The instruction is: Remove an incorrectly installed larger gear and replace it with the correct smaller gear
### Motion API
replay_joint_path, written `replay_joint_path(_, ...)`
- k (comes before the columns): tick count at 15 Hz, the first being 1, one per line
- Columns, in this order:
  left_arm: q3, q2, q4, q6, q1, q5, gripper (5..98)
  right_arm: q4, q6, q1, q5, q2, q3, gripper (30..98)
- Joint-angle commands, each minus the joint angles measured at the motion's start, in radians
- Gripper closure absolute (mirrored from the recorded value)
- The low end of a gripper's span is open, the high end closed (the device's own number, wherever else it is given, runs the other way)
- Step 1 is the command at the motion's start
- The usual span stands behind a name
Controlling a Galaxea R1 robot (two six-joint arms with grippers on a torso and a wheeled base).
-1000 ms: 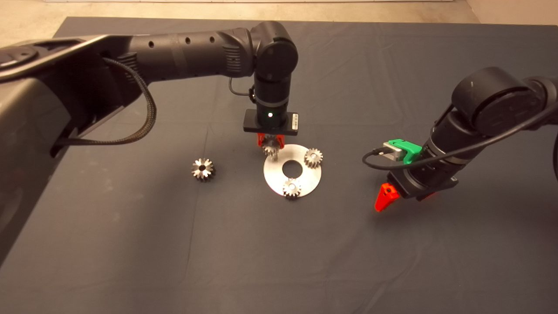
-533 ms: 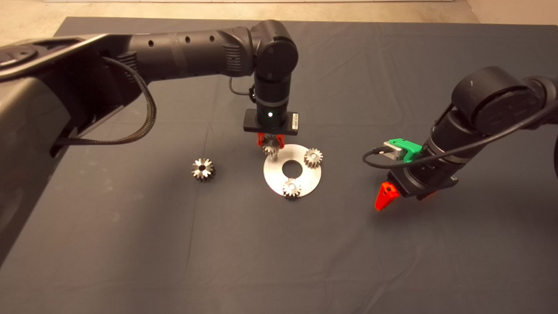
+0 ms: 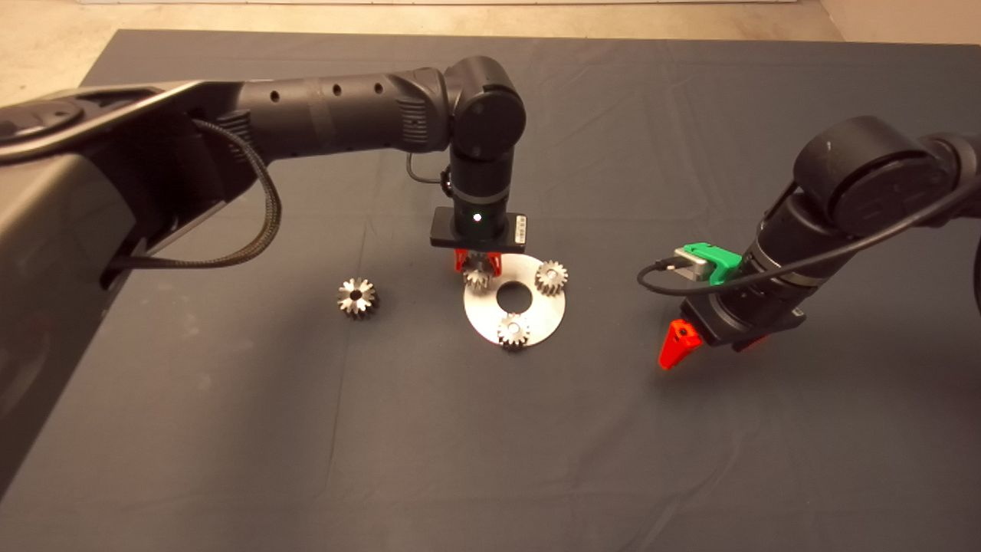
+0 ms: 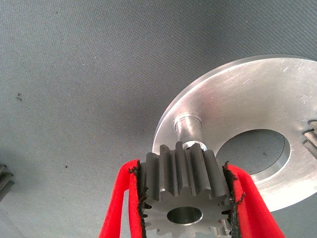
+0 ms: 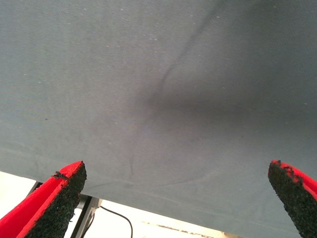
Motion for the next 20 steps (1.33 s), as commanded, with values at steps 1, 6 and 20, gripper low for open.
replay_joint_path(1,0.013,0.004,-0.005,-0.001,0.003,0.136,78.6,0.026,0.004,0.017,0.002,-0.001,-0.002,31.4)
replay_joint_path(6,0.007,0.006,-0.007,-0.001,-0.032,0.136,78.6,0.026,0.004,0.017,0.003,0.014,-0.002,31.4)
replay_joint_path(20,0.004,0.012,-0.005,-0.003,-0.037,0.136,78.6,0.026,0.005,0.017,0.003,0.028,-0.002,31.4)
